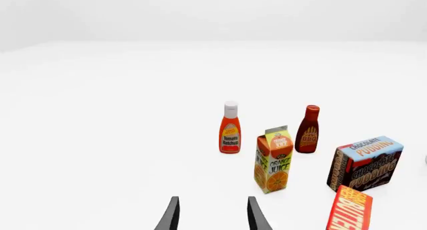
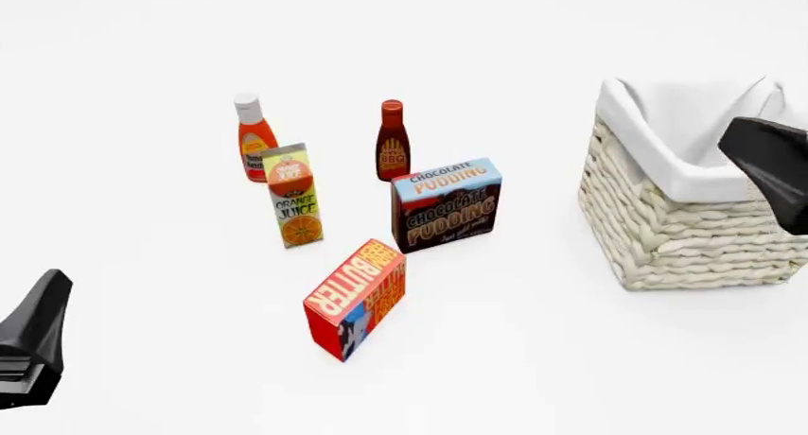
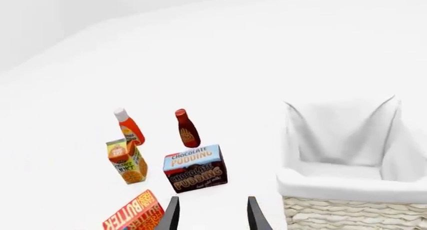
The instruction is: Pick the butter and place it in the basket.
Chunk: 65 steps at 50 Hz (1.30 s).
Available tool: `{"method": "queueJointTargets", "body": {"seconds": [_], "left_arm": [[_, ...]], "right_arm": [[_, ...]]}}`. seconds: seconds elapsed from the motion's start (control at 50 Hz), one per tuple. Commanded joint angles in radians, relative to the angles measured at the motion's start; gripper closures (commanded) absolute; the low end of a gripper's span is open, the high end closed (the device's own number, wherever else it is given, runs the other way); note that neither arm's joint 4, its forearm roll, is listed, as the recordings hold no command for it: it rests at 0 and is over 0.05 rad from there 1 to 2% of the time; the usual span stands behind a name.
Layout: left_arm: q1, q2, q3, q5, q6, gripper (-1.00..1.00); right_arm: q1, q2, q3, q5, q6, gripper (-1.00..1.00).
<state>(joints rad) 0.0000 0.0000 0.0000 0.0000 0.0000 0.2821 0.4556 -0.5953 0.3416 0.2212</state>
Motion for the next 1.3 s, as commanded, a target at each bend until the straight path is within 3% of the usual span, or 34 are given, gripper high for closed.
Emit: {"method": "queueJointTargets", "body": {"seconds": [0.02, 0.2, 0.46, 0.72, 1.0, 1.3], "left_arm": [[0.000, 0.000, 0.000, 0.000, 0.000, -1.00], [0.000, 0.000, 0.000, 0.000, 0.000, -1.00], [0.000, 0.000, 0.000, 0.000, 0.000, -1.00], [0.000, 0.000, 0.000, 0.000, 0.000, -1.00], [0.000, 0.000, 0.000, 0.000, 0.000, -1.00], [0.000, 0.000, 0.000, 0.000, 0.000, -1.00]], "right_arm": [[0.045, 0.060, -0.110, 0.064, 0.027, -1.00], [0.069, 0.101, -0.153, 0.091, 0.047, -1.00], [0.116, 0.300, -0.199, 0.096, 0.161, -1.00], [0.166, 0.406, -0.236, 0.112, 0.201, -1.00], [0.070, 0.475, -0.297, 0.211, 0.249, -1.00], [0.099, 0.523, -0.418, 0.311, 0.288, -1.00]]}}
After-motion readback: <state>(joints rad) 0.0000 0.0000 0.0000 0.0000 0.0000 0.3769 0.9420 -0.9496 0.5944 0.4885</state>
